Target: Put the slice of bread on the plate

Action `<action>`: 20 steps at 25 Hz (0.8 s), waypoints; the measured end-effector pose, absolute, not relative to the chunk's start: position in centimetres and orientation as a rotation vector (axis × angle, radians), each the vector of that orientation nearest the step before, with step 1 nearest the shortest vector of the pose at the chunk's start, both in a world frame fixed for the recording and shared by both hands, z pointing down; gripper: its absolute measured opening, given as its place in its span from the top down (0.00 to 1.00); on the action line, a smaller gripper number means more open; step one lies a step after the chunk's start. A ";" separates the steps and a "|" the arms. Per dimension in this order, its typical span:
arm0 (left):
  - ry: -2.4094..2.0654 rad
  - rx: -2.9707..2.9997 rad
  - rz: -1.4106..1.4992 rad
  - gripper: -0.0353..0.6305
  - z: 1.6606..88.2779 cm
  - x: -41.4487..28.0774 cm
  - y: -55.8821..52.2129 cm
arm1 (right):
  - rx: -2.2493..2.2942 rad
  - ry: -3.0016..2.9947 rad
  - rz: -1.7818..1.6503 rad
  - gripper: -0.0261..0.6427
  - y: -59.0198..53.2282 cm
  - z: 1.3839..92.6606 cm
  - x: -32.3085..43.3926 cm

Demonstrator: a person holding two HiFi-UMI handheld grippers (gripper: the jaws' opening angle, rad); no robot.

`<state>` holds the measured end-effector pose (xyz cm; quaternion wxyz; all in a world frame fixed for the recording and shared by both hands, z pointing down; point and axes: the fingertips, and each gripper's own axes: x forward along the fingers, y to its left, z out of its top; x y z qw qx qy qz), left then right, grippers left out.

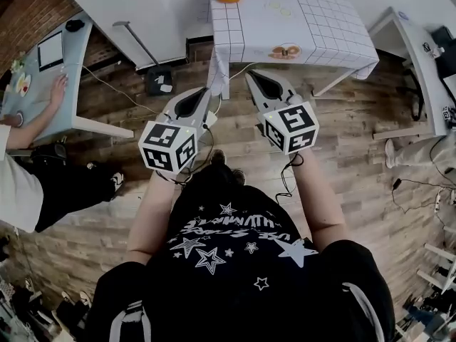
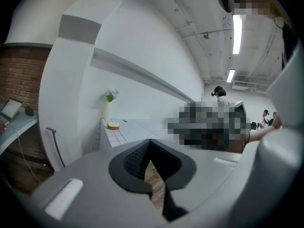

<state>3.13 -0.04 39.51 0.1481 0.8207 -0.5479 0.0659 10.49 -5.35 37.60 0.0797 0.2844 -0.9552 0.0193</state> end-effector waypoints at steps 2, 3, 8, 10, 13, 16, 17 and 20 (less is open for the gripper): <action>-1.593 2.349 0.198 0.93 39.5 2.3 0.9 | 0.833 -2.868 0.054 0.94 -4.7 37.5 9.6; -1.598 2.345 0.203 0.93 39.6 1.9 1.3 | 0.825 -2.871 0.048 0.94 -4.3 37.4 9.1; -1.593 2.353 0.203 0.93 39.6 0.0 2.0 | 0.826 -2.871 0.037 0.94 -3.3 36.8 7.0; -1.580 2.367 0.189 0.93 39.3 -0.8 1.9 | 0.838 -2.860 0.030 0.94 -3.3 36.7 6.2; -1.556 2.384 0.182 0.93 39.1 -2.3 1.9 | 0.883 -2.831 0.024 0.94 -3.5 36.5 5.0; -1.521 2.414 0.183 0.93 38.7 -4.2 2.0 | 0.941 -2.807 0.030 0.94 -3.2 36.1 3.5; -1.511 2.424 0.181 0.93 38.6 -4.9 1.9 | 0.957 -2.798 0.029 0.94 -3.0 36.0 2.9; -1.482 2.445 0.162 0.93 38.3 -6.8 1.4 | 0.999 -2.771 0.027 0.94 -2.6 35.8 1.5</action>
